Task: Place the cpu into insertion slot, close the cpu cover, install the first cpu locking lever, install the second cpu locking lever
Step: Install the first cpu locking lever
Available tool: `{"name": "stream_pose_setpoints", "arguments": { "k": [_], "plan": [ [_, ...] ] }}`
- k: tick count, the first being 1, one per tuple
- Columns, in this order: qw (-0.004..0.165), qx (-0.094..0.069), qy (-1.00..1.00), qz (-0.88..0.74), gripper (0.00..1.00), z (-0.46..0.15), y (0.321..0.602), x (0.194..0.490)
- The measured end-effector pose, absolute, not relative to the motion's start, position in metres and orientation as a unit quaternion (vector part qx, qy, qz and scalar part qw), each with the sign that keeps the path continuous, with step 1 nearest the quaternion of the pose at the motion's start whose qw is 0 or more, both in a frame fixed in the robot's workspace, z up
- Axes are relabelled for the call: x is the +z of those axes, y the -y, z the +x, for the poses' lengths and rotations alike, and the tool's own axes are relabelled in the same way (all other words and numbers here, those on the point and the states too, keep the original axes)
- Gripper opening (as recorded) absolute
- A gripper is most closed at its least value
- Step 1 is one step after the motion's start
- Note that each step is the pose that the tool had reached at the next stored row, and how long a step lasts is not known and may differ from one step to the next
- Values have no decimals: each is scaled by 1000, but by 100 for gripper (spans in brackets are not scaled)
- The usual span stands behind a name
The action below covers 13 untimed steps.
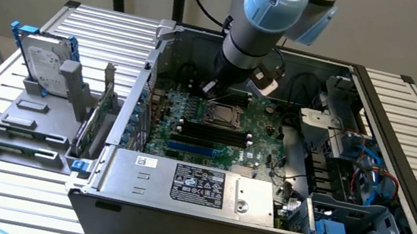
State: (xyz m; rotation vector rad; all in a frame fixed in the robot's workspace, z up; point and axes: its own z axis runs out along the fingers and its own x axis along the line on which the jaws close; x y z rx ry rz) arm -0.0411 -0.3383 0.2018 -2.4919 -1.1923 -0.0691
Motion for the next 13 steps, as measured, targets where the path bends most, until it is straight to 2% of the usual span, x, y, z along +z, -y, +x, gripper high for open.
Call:
{"name": "stream_pose_setpoints", "arguments": {
  "k": [13],
  "plan": [
    [188,-23,425,-885,11,-36,339,202]
  ]
}}
